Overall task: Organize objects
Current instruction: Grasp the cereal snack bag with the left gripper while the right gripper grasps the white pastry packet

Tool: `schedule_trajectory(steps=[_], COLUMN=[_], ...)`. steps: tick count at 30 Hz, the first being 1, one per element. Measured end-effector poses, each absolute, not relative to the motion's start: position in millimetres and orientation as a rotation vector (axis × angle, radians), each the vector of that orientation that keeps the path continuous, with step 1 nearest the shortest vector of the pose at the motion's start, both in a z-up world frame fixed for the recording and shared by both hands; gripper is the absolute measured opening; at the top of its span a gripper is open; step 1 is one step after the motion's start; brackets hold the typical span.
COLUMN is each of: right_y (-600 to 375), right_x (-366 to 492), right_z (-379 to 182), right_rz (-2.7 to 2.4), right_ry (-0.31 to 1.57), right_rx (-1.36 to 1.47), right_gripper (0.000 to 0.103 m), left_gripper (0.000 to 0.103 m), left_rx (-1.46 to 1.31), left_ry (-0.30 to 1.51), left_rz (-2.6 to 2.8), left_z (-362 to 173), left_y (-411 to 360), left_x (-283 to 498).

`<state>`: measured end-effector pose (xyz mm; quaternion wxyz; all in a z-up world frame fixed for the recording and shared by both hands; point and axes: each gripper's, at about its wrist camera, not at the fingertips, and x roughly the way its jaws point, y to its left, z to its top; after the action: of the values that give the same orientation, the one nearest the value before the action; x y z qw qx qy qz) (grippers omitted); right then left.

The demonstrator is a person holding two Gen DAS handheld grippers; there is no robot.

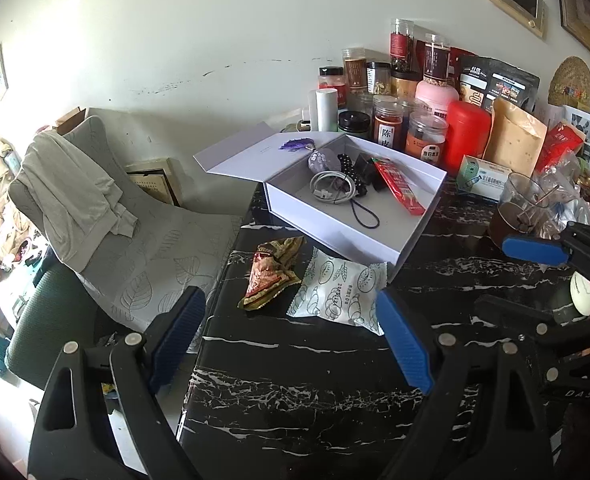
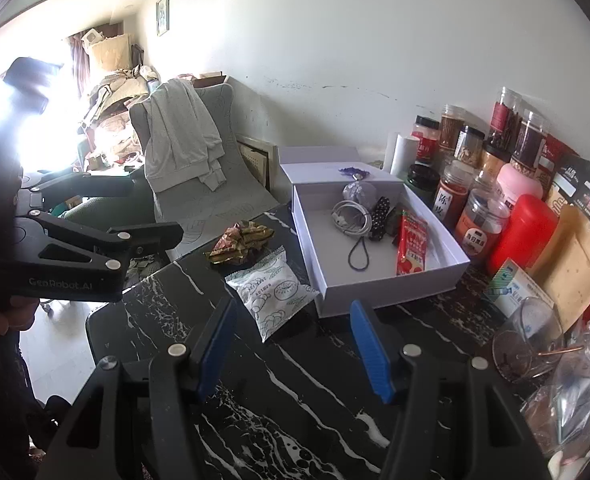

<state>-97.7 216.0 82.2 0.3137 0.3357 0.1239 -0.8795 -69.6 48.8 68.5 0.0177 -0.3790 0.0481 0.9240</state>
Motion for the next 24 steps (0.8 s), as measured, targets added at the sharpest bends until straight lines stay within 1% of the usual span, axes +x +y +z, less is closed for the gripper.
schedule_trajectory(steps=[2,13,20,24], right_y=[213,185,169,163], right_x=[-100,-128,-148,-158], right_z=[75,34,14,5], right_rz=[-2.306,-2.237,-2.202,-2.186], right_ry=[0.325,0.321,0.316,0.317], right_rx=[0.901,1.000,1.049,1.068], right_gripper=[0.064,0.064,0.064,0.067], left_gripper=[0.086,0.086,0.086,0.086], left_rx=[-1.185,-1.255,-1.265,-1.273], left_ry=[0.141,0.117,0.123,0.136], left_rz=[2.858,2.800,2.781,2.763], left_z=[60,13,-4,-15], left_y=[46,24,15,12], left_x=[-73,-108,-136,-154])
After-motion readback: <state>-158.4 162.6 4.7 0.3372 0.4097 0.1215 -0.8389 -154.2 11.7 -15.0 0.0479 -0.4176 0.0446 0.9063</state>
